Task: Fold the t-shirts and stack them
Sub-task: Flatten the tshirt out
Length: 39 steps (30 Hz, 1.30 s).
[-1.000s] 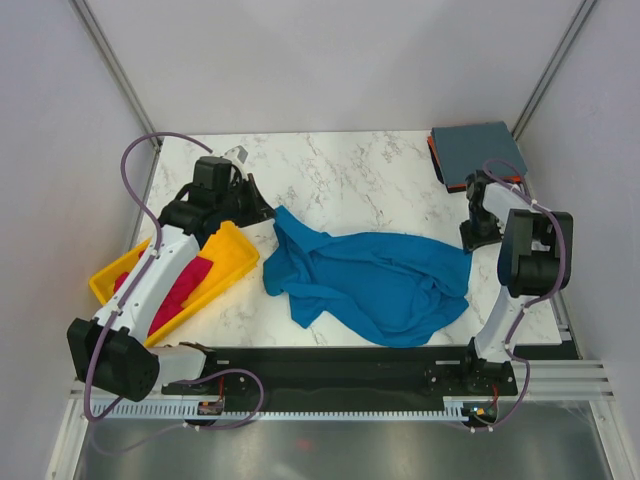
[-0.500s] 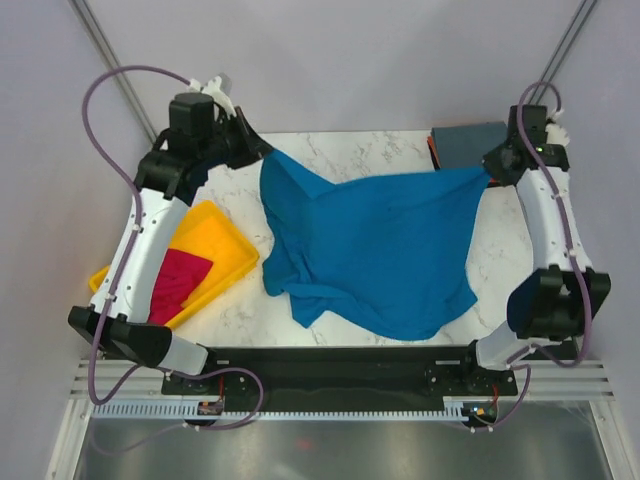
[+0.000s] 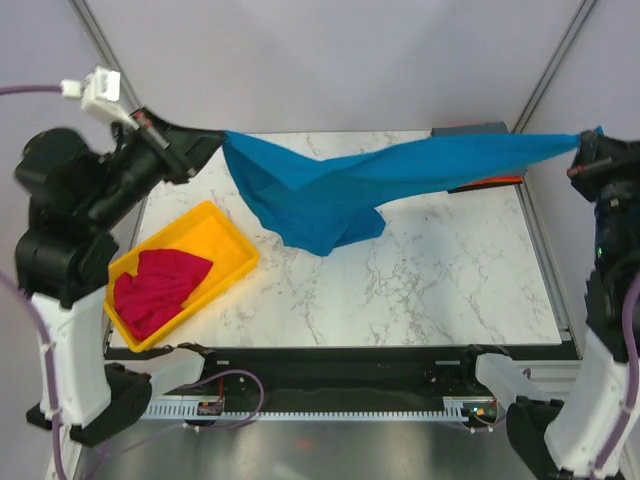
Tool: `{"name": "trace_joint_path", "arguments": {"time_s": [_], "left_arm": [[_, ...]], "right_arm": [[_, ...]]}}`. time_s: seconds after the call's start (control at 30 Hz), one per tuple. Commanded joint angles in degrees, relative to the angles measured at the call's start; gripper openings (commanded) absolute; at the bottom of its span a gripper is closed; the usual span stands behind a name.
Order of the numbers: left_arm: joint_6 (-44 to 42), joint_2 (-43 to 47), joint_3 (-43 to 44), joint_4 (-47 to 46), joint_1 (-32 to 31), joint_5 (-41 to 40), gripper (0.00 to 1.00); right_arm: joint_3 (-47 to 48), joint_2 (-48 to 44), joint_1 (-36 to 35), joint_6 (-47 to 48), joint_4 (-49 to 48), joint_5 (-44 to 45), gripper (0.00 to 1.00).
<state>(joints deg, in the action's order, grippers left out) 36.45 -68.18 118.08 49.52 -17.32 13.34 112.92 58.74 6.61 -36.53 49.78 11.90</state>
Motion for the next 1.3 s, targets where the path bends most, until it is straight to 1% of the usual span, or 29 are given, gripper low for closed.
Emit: {"name": "trace_joint_path", "arguments": {"time_s": [0.0,0.03,0.17,0.27,0.4,0.47,0.5,0.53,0.57,0.6,0.63,0.67,0.7,0.73,0.77,0.8,0.87,0.9,0.93,0.97,1.0,1.07,1.1,1.13,1.17,1.2,1.23,1.27], "left_arm": [[4.8,10.1,-1.5,-0.1,0.3,3.4,0.02],[5.7,11.6,-2.1,-0.1,0.4,3.5,0.02],[8.1,16.1,-2.8,0.0,0.3,4.8,0.02],[8.3,15.7,-3.7,0.1,0.3,7.5,0.02],[6.4,12.6,-5.8,0.8,0.3,6.2,0.02],[4.9,9.1,-6.7,0.7,0.3,4.2,0.02],[4.3,7.6,-7.0,0.7,0.3,3.5,0.02],[2.9,6.1,-7.2,0.7,0.3,2.8,0.02],[1.6,2.1,-7.0,0.6,0.4,1.0,0.02],[0.6,0.3,-6.2,0.7,0.4,-0.7,0.02],[-1.4,-2.2,-5.3,0.6,0.4,-2.7,0.02],[-2.2,-4.3,-4.3,0.6,0.4,-6.9,0.02],[-3.0,-9.5,-2.7,0.3,0.7,-8.3,0.02],[-3.9,-11.9,1.8,0.1,1.8,-9.1,0.02],[-4.0,-14.6,4.6,-0.1,2.6,-8.9,0.02],[-3.3,-20.5,11.0,-0.6,4.2,-8.3,0.02],[-1.5,-26.4,18.0,-0.7,5.8,-7.0,0.02],[1.8,-30.7,24.2,-1.3,7.6,-5.9,0.02],[4.1,-32.8,26.7,-2.0,8.8,-3.8,0.02],[6.5,-34.0,28.6,-3.2,9.9,1.2,0.02],[10.7,-34.6,30.0,-7.5,11.3,3.4,0.02],[13.6,-33.3,29.2,-12.1,11.7,6.9,0.02],[15.4,-31.2,27.6,-14.3,11.6,7.7,0.02],[16.0,-30.0,26.4,-18.1,11.6,9.7,0.02],[16.2,-28.4,23.8,-19.2,11.6,10.2,0.02],[15.8,-26.9,22.6,-19.5,11.6,10.3,0.02],[15.2,-23.3,21.0,-19.7,11.6,10.0,0.02],[14.5,-21.2,16.5,-19.7,11.6,9.6,0.02]], "right_arm": [[1.2,-6.5,0.1,3.0,4.6,3.5,0.0],[1.8,-9.2,0.1,3.0,5.1,4.1,0.0],[3.4,-12.9,-0.8,2.0,7.9,6.8,0.0],[4.1,-12.5,-0.8,1.1,8.1,6.3,0.0],[2.7,-9.1,-0.8,1.1,7.4,3.2,0.0],[-2.8,-7.5,-0.8,1.4,4.0,0.9,0.0],[-5.2,-7.2,-0.8,1.5,0.2,0.0,0.0],[-10.4,-6.6,-0.8,1.6,-2.3,-1.0,0.0],[-13.1,-6.3,-0.8,1.4,-5.1,-2.1,0.0],[-17.7,-5.4,-0.8,1.2,-10.5,-3.6,0.0],[-19.5,-4.6,-0.8,0.8,-13.2,-4.4,0.0],[-20.8,-3.5,-0.9,0.3,-15.5,-5.0,0.0],[-21.6,-0.5,-0.8,0.0,-19.4,-6.4,0.0],[-21.7,1.5,-0.8,0.0,-21.2,-6.8,0.0],[-21.0,3.9,-0.8,0.1,-22.6,-7.0,0.0],[-18.0,8.9,-0.9,0.9,-25.3,-6.1,0.0],[-13.5,14.8,-0.9,2.8,-28.5,-4.7,0.0],[-6.1,21.0,-0.7,4.4,-28.2,-3.9,0.0],[-1.4,24.1,-0.7,5.7,-27.4,-4.2,0.0],[3.6,27.1,-0.7,6.5,-24.2,-4.3,0.0],[13.5,31.7,-0.7,8.3,-22.6,-4.7,0.0],[20.7,34.5,-0.7,10.0,-20.5,-5.0,0.0],[24.0,35.0,-0.7,10.9,-20.3,-4.7,0.0],[24.2,34.5,-0.6,12.3,-20.4,-4.1,0.0],[23.7,32.6,-0.6,13.0,-20.7,-3.7,0.0],[20.6,31.2,-0.6,13.5,-21.0,-3.7,0.0],[18.0,29.6,-0.5,14.7,-21.6,-4.1,0.0],[11.3,25.8,-0.5,15.6,-23.6,-4.6,0.0]]}}
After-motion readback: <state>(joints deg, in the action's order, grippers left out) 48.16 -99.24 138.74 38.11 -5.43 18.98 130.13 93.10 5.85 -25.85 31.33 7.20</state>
